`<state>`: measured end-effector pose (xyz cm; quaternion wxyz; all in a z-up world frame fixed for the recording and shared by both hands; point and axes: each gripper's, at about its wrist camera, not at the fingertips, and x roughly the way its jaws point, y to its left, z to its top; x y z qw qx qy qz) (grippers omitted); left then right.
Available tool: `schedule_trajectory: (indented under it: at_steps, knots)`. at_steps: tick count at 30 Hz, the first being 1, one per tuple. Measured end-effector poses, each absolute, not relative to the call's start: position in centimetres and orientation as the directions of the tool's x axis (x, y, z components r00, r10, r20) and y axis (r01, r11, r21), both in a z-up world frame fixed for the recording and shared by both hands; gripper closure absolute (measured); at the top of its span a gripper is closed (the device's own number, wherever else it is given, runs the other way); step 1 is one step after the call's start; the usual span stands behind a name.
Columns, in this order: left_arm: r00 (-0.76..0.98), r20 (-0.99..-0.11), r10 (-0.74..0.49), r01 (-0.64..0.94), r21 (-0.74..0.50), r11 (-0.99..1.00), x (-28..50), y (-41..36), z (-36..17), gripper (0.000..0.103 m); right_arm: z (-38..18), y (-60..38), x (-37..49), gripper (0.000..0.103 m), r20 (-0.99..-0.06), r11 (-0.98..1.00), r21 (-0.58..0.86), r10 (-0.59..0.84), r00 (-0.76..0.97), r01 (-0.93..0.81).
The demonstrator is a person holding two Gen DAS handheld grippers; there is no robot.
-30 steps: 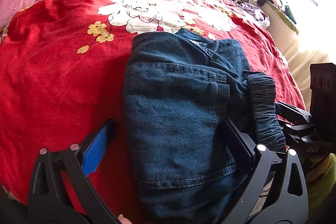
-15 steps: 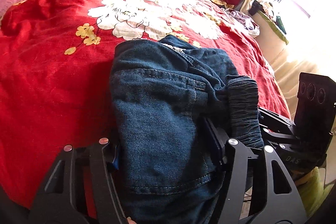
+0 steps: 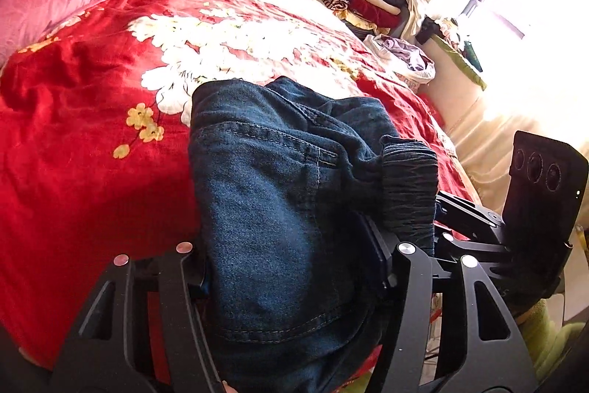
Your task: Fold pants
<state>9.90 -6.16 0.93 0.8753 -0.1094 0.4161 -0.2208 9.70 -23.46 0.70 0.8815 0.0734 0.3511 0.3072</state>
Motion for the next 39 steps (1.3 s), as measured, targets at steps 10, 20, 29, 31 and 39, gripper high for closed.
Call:
schedule_trajectory:
  at_steps: [10,20,29,31,39]
  knots:
    - [0.580,-0.679,-0.450,0.307,-0.330,0.893,12.6,-6.2,2.4,0.051,2.2,-22.9,13.3,0.065,-0.563,0.810,0.314,0.579,0.589,-0.496]
    - [0.597,-0.677,-0.429,0.307,-0.301,0.903,15.1,-6.0,2.7,0.051,2.5,-22.3,16.3,0.065,-0.569,0.822,0.282,0.559,0.603,-0.495]
    - [0.601,-0.681,-0.420,0.295,-0.299,0.907,16.9,-5.8,2.1,0.051,2.0,-22.0,18.2,0.065,-0.582,0.830,0.278,0.546,0.603,-0.483]
    - [0.598,-0.683,-0.419,0.292,-0.302,0.908,17.3,-5.7,1.9,0.051,1.8,-21.8,18.6,0.065,-0.588,0.832,0.276,0.543,0.600,-0.482]
    - [0.581,-0.700,-0.415,0.271,-0.314,0.910,18.5,-5.3,0.3,0.051,0.4,-21.4,20.1,0.064,-0.621,0.840,0.282,0.528,0.579,-0.464]
